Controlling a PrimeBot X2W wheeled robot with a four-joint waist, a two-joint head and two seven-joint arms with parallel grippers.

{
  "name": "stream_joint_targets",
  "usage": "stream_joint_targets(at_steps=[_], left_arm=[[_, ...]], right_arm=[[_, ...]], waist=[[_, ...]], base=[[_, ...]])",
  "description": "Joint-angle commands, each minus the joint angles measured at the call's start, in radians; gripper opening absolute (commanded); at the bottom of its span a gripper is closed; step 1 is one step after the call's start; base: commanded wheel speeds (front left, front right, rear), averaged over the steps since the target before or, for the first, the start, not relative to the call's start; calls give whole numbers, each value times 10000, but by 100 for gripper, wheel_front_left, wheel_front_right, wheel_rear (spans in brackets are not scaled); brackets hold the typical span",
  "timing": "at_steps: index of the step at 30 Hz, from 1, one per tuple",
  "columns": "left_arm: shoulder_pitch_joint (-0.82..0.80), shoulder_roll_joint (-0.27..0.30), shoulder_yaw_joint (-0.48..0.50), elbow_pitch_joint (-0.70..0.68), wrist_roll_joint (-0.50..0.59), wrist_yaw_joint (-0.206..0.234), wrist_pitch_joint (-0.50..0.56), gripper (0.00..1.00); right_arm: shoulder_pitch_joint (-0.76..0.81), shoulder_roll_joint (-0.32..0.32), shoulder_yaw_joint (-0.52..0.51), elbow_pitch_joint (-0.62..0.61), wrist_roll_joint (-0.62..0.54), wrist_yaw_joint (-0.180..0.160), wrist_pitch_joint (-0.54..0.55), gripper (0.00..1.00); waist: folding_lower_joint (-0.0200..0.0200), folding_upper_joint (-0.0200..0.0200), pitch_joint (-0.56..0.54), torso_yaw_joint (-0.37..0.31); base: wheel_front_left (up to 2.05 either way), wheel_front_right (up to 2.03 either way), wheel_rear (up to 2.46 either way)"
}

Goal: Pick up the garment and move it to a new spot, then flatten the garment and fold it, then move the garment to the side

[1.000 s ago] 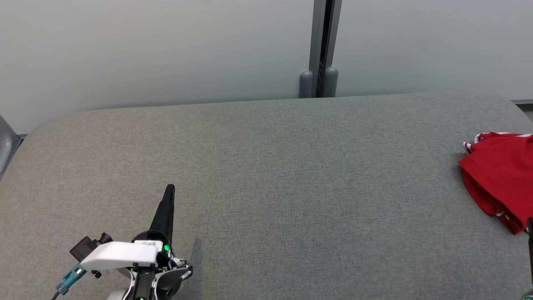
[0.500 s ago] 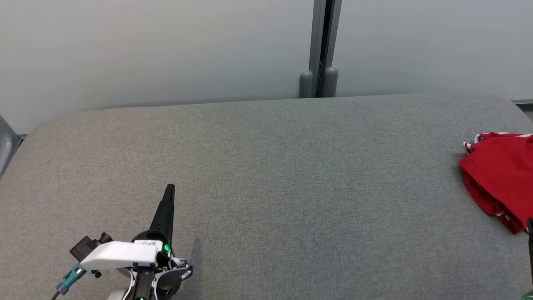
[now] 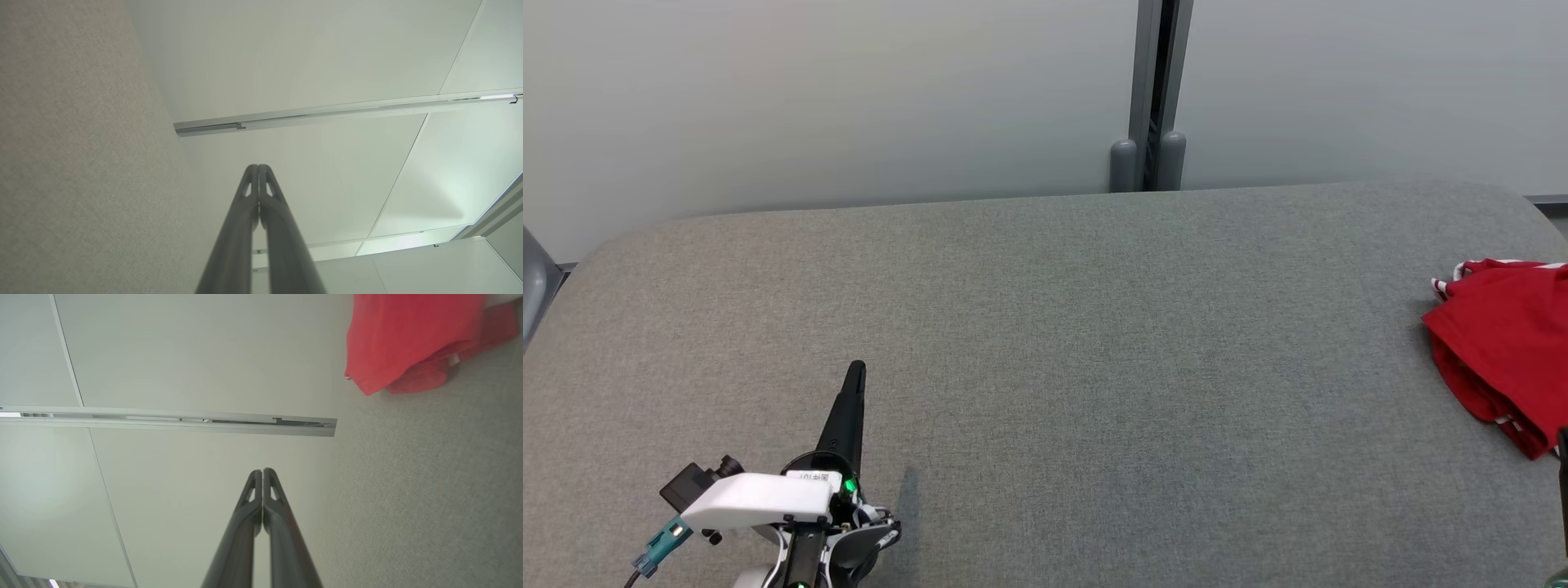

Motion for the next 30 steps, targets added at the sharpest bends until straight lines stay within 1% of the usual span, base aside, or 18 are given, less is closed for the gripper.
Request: stream_joint_targets(at_steps=[1, 30], left_arm=[[-141, 62, 2, 4, -41, -86, 28, 0], [-143, 62, 0, 7, -42, -90, 27, 0]], right_arm=[[68, -83, -6, -54, 40, 4, -3, 0], [98, -144, 72, -63, 100, 4, -83, 0]], waist=[[-1, -1, 0, 1], [-1, -1, 0, 1]], base=[[0, 0, 0], [0, 0, 0]])
